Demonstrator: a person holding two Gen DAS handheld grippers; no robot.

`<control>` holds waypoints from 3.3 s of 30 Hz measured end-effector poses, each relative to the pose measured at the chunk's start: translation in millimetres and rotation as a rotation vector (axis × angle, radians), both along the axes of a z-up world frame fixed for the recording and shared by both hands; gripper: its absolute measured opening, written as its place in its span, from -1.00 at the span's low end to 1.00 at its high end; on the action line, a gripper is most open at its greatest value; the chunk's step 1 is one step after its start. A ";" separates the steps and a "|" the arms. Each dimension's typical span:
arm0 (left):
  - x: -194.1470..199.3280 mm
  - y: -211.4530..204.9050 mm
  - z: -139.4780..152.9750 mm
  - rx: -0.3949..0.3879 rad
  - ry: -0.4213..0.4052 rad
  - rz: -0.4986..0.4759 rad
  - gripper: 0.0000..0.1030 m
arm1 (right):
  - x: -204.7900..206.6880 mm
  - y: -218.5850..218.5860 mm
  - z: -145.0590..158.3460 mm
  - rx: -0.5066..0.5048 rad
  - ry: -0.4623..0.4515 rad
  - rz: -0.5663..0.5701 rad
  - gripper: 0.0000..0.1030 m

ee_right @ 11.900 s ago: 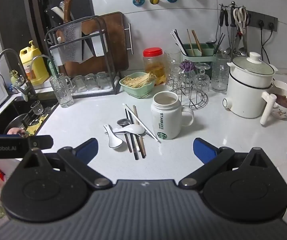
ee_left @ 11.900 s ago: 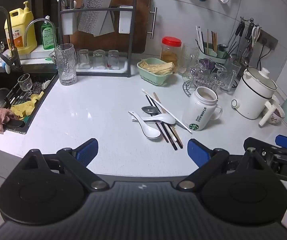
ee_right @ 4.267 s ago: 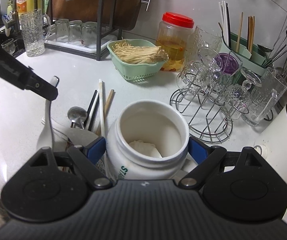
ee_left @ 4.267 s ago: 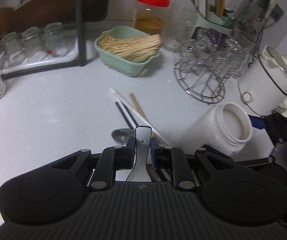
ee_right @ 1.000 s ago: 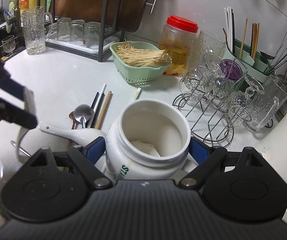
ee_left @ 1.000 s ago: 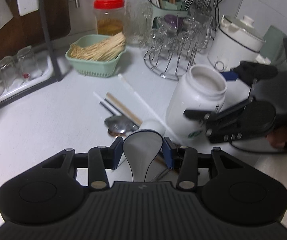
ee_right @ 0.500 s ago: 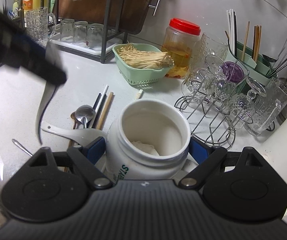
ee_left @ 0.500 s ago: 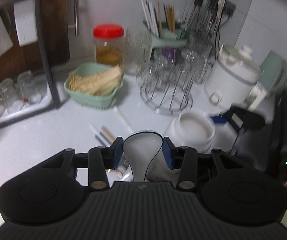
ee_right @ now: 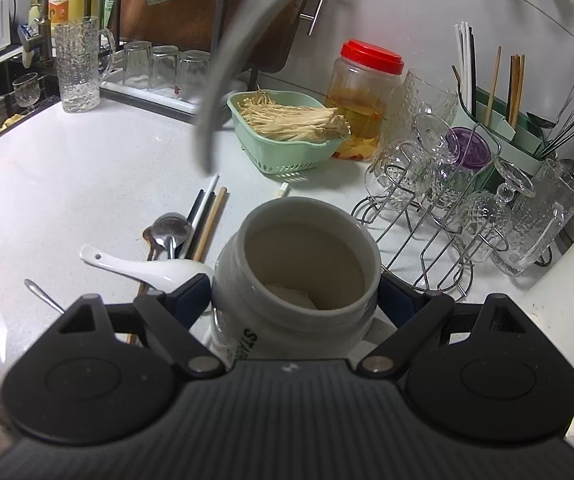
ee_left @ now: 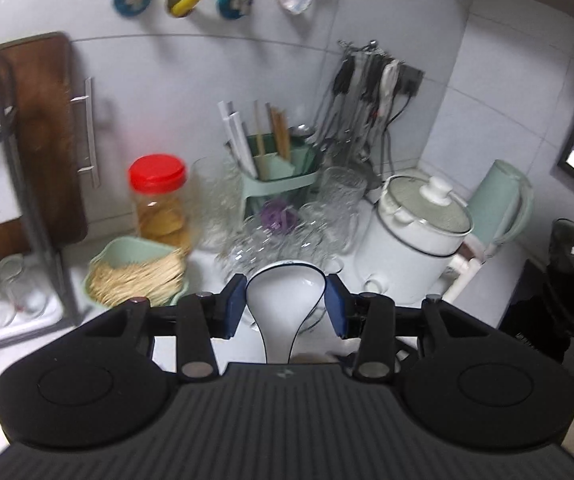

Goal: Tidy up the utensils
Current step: 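Lower the ceramic spoon into the mug and open the left tool, then withdraw the left tool from the mug back to the utensils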

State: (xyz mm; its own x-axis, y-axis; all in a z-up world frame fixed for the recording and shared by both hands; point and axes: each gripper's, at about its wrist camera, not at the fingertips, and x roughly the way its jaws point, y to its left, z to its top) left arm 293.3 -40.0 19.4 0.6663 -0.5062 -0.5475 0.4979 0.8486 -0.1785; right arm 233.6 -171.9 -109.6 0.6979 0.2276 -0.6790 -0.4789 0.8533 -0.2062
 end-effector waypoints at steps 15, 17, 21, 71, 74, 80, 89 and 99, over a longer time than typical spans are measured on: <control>28.9 -45.7 -52.3 0.069 0.145 -0.104 -0.07 | -2.1 -2.9 -1.8 0.020 -0.014 0.005 0.78; 32.7 -47.1 -61.3 0.082 0.180 -0.105 -0.07 | -2.3 -3.1 -1.8 0.021 -0.014 0.006 0.78; 36.8 -50.5 -71.5 0.114 0.242 -0.109 -0.07 | -2.1 -5.5 -0.5 0.030 -0.012 0.011 0.77; 24.1 -28.6 -28.6 0.066 0.230 -0.013 0.06 | -15.7 -12.5 -1.6 0.053 -0.029 0.011 0.70; 12.7 -15.6 -18.9 0.051 0.185 0.017 0.06 | -14.2 -12.9 -0.8 0.061 -0.024 -0.001 0.70; -7.4 15.4 -8.7 0.034 0.128 0.082 0.06 | -11.1 -14.5 0.5 0.105 -0.015 -0.036 0.70; -29.3 56.3 -26.6 0.009 0.153 0.173 0.06 | -8.3 -14.3 3.0 0.154 -0.002 -0.099 0.70; -44.4 83.4 -68.1 0.018 0.210 0.189 0.06 | -6.2 -16.1 4.9 0.221 0.038 -0.166 0.94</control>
State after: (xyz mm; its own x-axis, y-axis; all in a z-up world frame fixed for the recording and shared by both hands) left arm 248.9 43.4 -48.7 0.6192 -0.3727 -0.6911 0.2844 0.9269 -0.2450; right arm 227.3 -187.9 -104.7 0.7132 0.2578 -0.6518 -0.3326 0.9430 0.0090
